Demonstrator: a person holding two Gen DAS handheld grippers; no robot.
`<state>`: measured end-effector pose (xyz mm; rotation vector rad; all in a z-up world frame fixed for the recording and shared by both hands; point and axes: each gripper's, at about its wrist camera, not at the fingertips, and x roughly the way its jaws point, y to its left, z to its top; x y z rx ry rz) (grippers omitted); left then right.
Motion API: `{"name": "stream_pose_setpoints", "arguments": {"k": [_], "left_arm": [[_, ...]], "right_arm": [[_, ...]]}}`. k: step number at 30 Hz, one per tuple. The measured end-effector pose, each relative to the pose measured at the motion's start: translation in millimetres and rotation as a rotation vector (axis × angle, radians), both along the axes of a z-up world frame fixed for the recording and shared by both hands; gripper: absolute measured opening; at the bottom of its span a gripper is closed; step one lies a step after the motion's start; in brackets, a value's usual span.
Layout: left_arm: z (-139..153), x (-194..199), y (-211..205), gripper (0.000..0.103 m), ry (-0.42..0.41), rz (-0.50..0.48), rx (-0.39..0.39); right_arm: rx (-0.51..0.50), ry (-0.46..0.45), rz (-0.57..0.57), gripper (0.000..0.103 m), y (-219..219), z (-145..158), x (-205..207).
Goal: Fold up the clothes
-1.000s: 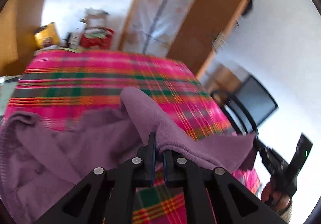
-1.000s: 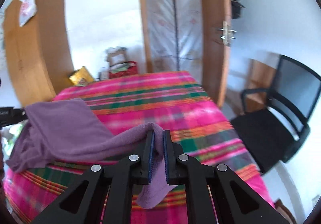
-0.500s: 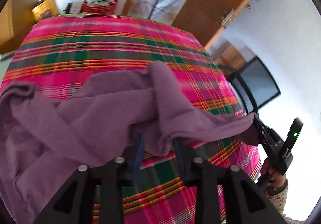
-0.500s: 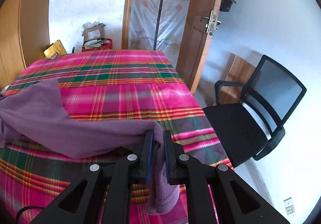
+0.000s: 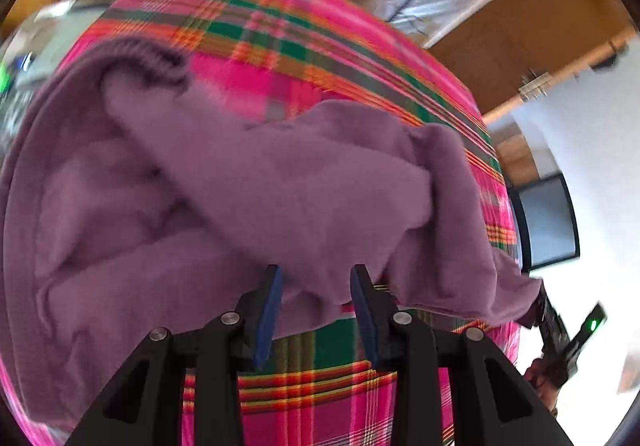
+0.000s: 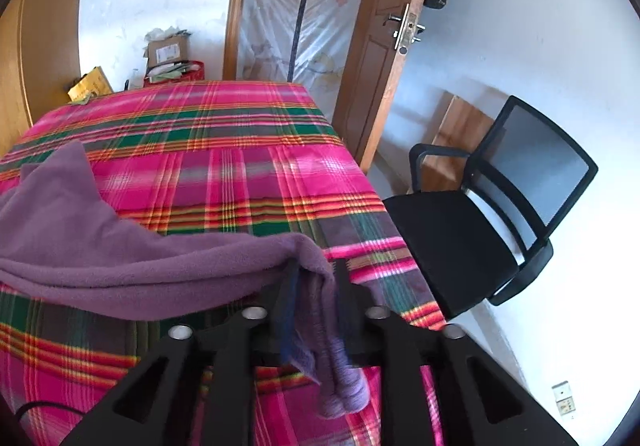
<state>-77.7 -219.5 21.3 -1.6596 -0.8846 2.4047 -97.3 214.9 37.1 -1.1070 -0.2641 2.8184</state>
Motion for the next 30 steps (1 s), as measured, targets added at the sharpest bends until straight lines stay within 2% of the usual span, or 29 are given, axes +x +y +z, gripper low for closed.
{"name": "stream_pose_setpoints", "arguments": {"k": [6, 11, 12, 14, 17, 19, 25, 30], "left_arm": [[-7.7, -3.4, -6.5, 0.035, -0.024, 0.059, 0.083], [-11.7, -7.9, -0.8, 0.035, -0.042, 0.066, 0.091], [-12.3, -8.5, 0.2, 0.032, -0.042, 0.066, 0.092], [-13.4, -10.4, -2.2, 0.018, -0.044, 0.089, 0.1], [-12.0, -13.2, -8.3, 0.008, -0.034, 0.118, 0.118], [-5.1, -13.2, -10.8, 0.005, -0.004, 0.121, 0.11], [13.0, -5.5, -24.1, 0.005, 0.079, 0.166, 0.16], [30.2, 0.5, -36.4, 0.004, 0.15, 0.206, 0.207]], "right_arm": [[0.013, 0.011, 0.007, 0.028, -6.4, 6.3, 13.2], [0.053, 0.061, 0.046, 0.029, -24.9, 18.6, 26.7], [0.048, 0.064, 0.056, 0.029, -26.7, 20.9, 27.9], [0.061, 0.071, 0.072, 0.029, -31.9, 24.7, 29.4], [0.16, 0.068, 0.066, 0.029, -43.5, 25.5, 31.7], [0.207, 0.056, 0.068, 0.029, -47.7, 25.1, 33.7], [0.146, 0.092, 0.15, 0.029, -60.2, 39.7, 47.4], [0.06, 0.129, 0.293, 0.029, -86.2, 49.5, 55.5]]}}
